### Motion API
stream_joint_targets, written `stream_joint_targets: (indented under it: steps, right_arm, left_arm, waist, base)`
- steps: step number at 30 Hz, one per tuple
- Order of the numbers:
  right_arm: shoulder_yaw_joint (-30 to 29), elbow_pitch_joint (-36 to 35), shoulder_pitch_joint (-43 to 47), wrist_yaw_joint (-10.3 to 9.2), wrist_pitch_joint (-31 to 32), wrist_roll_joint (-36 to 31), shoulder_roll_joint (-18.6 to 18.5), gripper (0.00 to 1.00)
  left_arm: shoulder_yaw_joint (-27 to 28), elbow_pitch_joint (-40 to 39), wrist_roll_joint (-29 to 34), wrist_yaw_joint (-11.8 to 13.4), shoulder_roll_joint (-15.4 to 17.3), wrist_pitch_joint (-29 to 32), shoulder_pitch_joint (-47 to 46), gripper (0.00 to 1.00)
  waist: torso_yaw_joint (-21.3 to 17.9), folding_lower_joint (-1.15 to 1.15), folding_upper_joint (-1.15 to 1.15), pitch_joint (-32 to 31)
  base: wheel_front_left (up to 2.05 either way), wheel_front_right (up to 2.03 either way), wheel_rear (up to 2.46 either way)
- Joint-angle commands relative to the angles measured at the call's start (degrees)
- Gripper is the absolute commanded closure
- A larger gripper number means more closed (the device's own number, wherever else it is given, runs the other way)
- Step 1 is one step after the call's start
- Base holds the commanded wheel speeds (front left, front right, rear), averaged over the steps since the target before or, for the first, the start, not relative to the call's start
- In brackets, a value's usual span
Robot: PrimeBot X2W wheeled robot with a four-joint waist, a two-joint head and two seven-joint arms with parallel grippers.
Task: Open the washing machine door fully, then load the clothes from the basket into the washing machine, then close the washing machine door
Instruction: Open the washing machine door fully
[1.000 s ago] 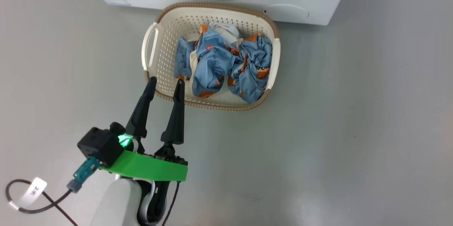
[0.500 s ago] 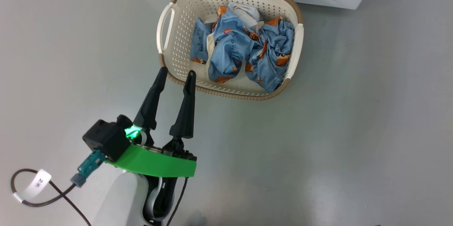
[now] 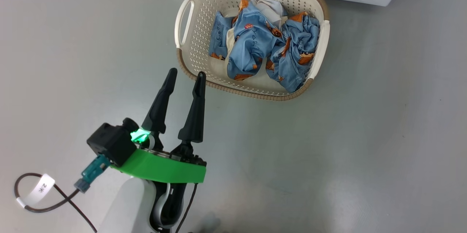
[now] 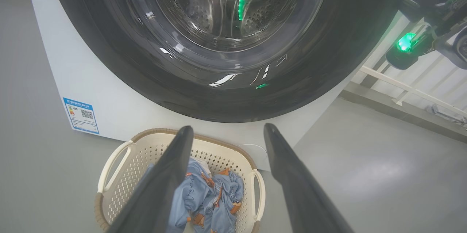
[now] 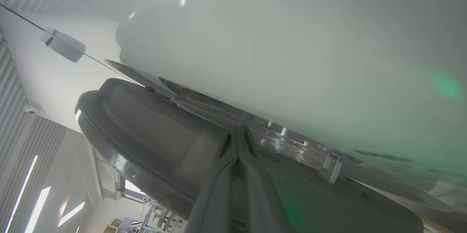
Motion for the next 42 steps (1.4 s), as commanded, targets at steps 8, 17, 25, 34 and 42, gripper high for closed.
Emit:
stream_joint_targets:
  steps: [8, 17, 25, 34, 42]
  right_arm:
    - [2.60, -2.84, 2.55, 0.33, 0.33, -0.82, 1.08, 1.00]
    - [5.29, -5.53, 8.62, 0.33, 0.02, 0.28, 2.31, 1.00]
    - [7.14, -7.69, 14.82, 0.33, 0.43, 1.54, 3.69, 1.00]
    - [8.89, -10.04, 23.55, 0.33, 0.64, 2.51, 5.82, 1.00]
    - [10.03, -11.81, 27.94, 0.33, 1.52, 2.76, 8.07, 1.00]
  left_arm:
    - [1.97, -1.52, -0.12, 0.21, 1.12, -0.36, -0.08, 0.00]
    - [3.15, -0.72, 1.59, -0.11, 1.12, -0.36, 1.59, 0.00]
    - [4.39, -0.11, 3.16, -0.29, 1.11, -0.36, 3.90, 0.00]
    - [5.93, 0.79, 6.09, -0.46, 1.11, -0.36, 7.17, 0.00]
    - [6.93, 0.80, 6.98, -0.53, 1.11, -0.36, 8.33, 0.00]
  waist:
    - [-0.18, 0.00, 0.00, -1.74]
    - [-1.49, 0.00, 0.00, -6.20]
    - [-2.11, 0.00, 0.00, -10.50]
    - [-2.11, 0.00, 0.00, -15.86]
    - [-1.40, 0.00, 0.00, -18.20]
  base:
    - [0.00, 0.00, 0.00]
    - [0.00, 0.00, 0.00]
    - [0.00, 0.00, 0.00]
    - [0.00, 0.00, 0.00]
    - [0.00, 0.00, 0.00]
